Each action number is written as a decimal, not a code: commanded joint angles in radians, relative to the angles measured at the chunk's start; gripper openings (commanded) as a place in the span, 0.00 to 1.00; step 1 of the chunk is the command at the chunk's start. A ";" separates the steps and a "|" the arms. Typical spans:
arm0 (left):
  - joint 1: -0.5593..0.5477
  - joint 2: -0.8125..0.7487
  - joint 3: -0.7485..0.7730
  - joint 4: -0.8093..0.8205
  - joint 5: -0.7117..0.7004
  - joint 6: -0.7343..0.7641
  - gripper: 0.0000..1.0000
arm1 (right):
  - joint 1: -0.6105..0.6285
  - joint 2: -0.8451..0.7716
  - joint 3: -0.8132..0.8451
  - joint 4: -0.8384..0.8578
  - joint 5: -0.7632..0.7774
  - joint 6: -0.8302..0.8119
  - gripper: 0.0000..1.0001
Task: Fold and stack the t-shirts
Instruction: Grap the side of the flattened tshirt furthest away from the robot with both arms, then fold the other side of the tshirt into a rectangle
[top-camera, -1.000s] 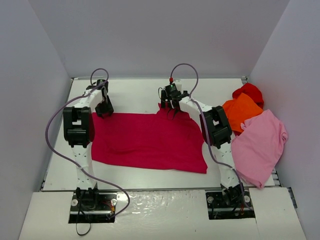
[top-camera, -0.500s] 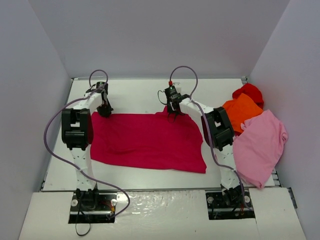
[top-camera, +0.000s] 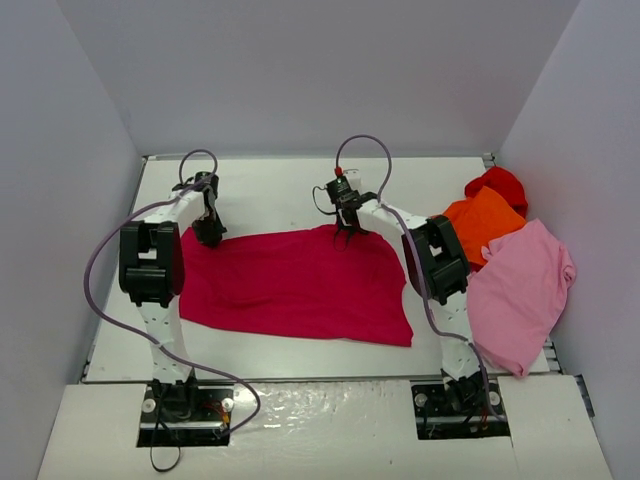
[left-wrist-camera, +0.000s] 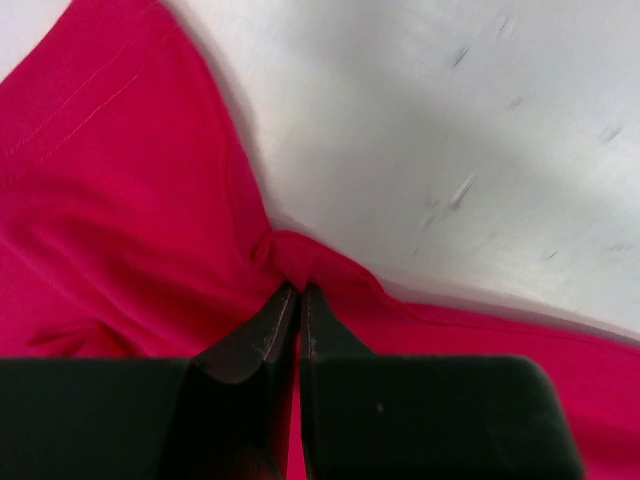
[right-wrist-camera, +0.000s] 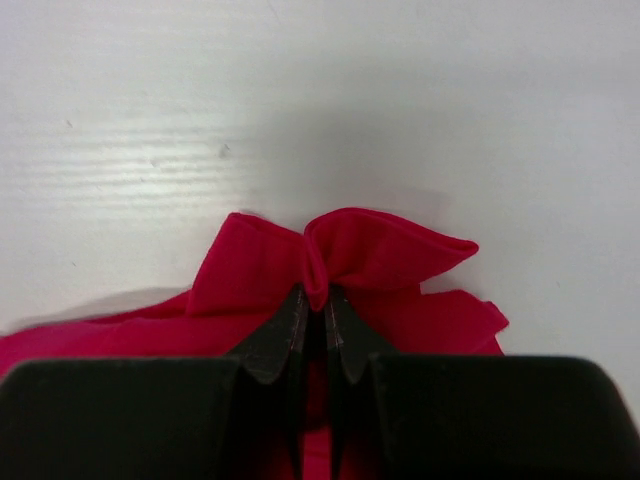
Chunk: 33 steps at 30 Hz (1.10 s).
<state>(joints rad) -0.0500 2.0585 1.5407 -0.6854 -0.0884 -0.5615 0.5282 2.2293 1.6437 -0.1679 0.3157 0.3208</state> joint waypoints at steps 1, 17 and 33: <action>-0.010 -0.145 -0.045 -0.091 -0.029 -0.028 0.00 | 0.028 -0.150 -0.093 -0.043 0.093 -0.026 0.00; -0.014 -0.318 -0.133 -0.108 -0.047 -0.020 0.00 | 0.108 -0.466 -0.242 0.030 0.187 -0.044 0.00; -0.015 -0.558 -0.267 -0.104 0.027 -0.068 0.00 | 0.305 -0.919 -0.671 -0.093 -0.032 0.267 0.05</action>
<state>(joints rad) -0.0616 1.5582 1.2170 -0.7733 -0.0647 -0.6129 0.7779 1.3937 1.0218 -0.1861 0.3100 0.4489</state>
